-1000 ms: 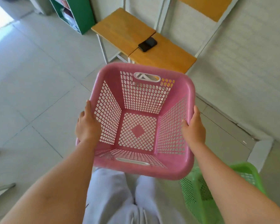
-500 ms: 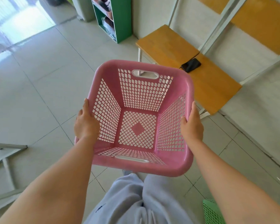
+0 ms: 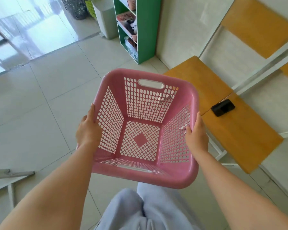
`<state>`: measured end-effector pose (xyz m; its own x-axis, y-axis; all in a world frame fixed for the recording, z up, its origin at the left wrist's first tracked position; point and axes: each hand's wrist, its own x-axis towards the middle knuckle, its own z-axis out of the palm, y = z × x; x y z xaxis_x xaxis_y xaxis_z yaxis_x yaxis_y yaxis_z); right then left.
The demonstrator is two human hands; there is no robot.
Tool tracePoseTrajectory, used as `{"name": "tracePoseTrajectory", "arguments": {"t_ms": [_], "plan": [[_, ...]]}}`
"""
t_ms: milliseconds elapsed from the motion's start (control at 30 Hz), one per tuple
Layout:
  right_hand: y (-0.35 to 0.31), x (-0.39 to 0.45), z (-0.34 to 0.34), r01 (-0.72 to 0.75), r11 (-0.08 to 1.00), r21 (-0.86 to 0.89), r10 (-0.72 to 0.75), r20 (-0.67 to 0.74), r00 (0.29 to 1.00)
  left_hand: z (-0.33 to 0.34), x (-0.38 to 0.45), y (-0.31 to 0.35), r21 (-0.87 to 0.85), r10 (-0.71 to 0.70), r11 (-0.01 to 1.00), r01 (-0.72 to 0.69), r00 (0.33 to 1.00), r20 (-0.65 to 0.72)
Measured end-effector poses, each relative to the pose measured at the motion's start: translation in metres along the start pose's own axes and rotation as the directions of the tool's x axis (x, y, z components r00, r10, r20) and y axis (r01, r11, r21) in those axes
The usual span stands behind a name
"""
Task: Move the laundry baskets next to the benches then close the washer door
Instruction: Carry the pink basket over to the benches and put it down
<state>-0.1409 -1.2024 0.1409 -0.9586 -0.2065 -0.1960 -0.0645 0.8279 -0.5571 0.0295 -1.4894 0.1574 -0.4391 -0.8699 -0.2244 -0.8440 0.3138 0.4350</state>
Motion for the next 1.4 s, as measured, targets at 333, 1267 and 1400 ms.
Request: {"name": "tracePoseTrajectory", "arguments": {"t_ms": [333,1267,1400], "plan": [[-0.105,0.134,0.048,-0.015,1.0,-0.022,0.016,0.014,1.0,-0.013,0.191,0.041,0.034,0.077,0.996,-0.081,0.992,0.095],[-0.251,0.43,0.167,-0.437,0.896,0.077,0.442,-0.24,0.864,0.068,0.643,0.269,0.087,0.431,0.854,-0.513,0.792,0.433],[-0.259,0.462,0.189,-0.515,0.855,0.067,0.51,-0.289,0.81,0.094,0.685,0.297,0.106,0.458,0.815,-0.57,0.745,0.485]]}}
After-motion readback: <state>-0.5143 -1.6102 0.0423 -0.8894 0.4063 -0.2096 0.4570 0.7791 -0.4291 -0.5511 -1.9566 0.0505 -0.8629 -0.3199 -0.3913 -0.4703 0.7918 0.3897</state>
